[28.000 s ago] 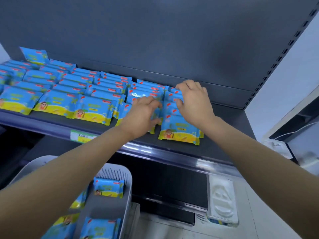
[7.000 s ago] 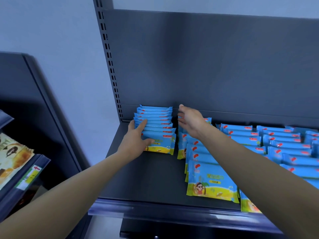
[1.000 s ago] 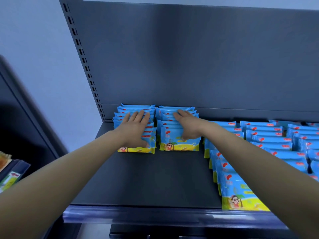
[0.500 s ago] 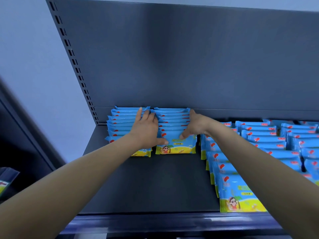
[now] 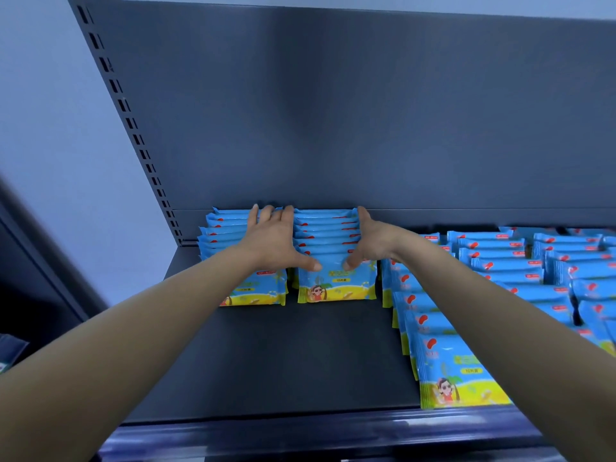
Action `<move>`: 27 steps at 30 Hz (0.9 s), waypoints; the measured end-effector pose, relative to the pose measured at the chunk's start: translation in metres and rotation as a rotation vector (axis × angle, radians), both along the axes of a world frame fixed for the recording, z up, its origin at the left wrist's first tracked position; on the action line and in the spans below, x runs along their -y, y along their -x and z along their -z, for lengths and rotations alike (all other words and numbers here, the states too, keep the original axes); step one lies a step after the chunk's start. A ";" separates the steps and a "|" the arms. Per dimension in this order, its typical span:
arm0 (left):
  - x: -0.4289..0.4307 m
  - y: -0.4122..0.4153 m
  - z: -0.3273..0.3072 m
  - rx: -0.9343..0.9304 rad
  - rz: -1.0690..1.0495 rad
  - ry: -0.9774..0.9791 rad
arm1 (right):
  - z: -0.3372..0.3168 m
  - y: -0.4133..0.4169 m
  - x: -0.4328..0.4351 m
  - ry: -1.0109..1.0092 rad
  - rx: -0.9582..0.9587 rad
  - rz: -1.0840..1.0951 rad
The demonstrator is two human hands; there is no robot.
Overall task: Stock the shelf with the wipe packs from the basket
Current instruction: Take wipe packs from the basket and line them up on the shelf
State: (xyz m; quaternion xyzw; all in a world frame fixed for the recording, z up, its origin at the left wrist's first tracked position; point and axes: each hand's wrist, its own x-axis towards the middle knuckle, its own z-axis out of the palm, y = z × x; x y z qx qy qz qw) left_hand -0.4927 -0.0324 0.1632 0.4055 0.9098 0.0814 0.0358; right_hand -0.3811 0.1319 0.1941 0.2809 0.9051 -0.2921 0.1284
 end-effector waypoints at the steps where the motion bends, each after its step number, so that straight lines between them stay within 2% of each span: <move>1: 0.000 0.001 -0.001 -0.005 0.010 0.044 | -0.001 0.000 0.000 0.010 0.006 -0.003; 4: -0.003 0.003 -0.001 -0.010 0.035 0.116 | -0.001 0.000 -0.001 0.044 0.013 -0.003; 10: -0.013 0.000 -0.002 -0.059 0.047 0.123 | 0.002 -0.003 -0.004 0.087 -0.028 -0.005; 16: -0.019 -0.002 -0.002 0.076 0.105 0.034 | 0.005 -0.005 -0.006 0.147 -0.088 0.016; 22: -0.016 -0.004 -0.003 0.208 0.100 -0.007 | 0.005 -0.005 -0.008 0.136 -0.069 0.010; 27: -0.013 -0.004 -0.007 0.123 0.103 0.076 | 0.004 -0.008 -0.007 0.093 -0.038 -0.011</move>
